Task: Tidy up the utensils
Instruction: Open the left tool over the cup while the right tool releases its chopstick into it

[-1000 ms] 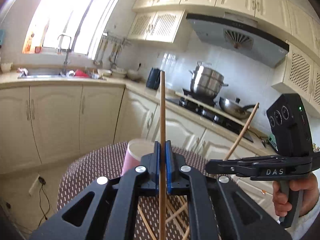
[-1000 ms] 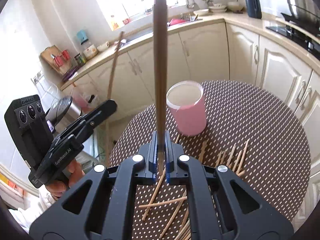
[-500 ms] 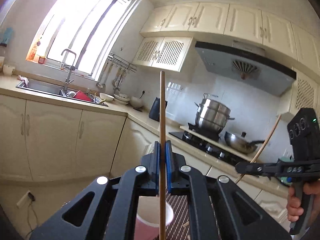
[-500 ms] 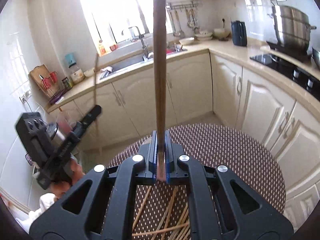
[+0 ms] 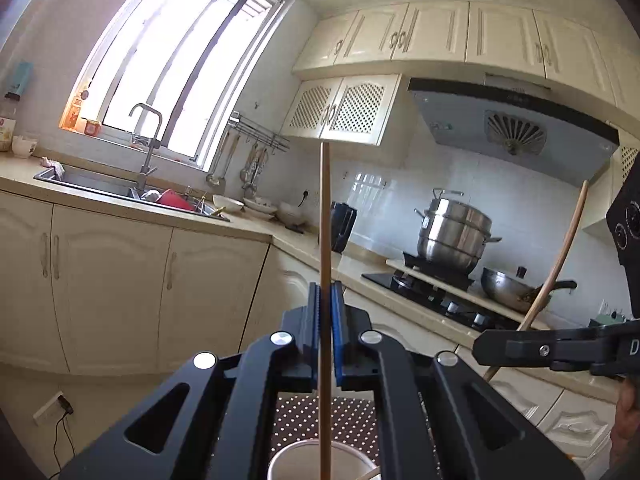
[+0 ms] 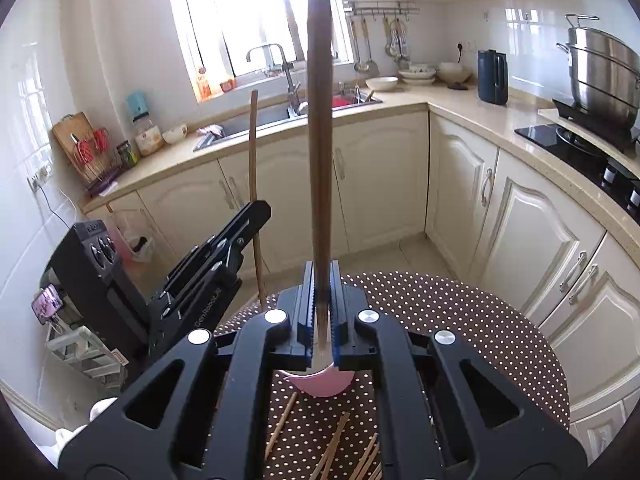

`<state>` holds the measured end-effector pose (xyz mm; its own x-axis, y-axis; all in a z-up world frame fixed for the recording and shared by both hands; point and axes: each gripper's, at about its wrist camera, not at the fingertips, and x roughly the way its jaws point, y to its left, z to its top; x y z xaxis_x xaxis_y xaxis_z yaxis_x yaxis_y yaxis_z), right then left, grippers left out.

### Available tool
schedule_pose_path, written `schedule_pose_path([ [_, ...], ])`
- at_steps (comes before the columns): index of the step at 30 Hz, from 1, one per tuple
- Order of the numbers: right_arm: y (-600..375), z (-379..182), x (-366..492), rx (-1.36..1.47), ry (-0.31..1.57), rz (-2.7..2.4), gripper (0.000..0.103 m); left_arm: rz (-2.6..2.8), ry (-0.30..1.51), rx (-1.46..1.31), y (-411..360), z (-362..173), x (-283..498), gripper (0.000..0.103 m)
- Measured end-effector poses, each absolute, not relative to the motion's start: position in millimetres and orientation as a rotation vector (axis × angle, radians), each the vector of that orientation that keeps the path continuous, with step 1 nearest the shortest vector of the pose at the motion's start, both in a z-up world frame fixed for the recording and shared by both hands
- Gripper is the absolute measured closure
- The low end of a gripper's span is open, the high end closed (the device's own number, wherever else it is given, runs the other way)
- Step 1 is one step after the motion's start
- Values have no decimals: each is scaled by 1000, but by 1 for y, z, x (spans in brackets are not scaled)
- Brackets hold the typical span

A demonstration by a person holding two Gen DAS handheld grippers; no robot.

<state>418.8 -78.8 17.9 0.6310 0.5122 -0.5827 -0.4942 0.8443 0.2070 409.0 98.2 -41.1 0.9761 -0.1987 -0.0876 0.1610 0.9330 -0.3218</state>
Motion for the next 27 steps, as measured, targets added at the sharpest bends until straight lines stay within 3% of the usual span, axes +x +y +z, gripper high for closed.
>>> schedule_pose_path([
  [13,-63,-25,419,24,760,547,96,-206,238,-237,90,-73,391,96],
  [16,-65,-27,417,33,764,513,93,-202,255,-227,94,-72,381,70],
  [19,-68,-27,412,41,752,481,73,-201,260,-220,98,-68,370,66],
  [20,-68,-26,409,48,745,476,57,-204,267,-222,101,-66,366,62],
  [21,-70,-25,406,54,735,470,52,-208,265,-230,103,-64,361,62],
  [23,-71,-22,401,55,730,461,52,-201,256,-233,107,-60,351,49],
  [27,-76,-12,387,64,714,446,47,-196,242,-218,111,-49,328,41],
])
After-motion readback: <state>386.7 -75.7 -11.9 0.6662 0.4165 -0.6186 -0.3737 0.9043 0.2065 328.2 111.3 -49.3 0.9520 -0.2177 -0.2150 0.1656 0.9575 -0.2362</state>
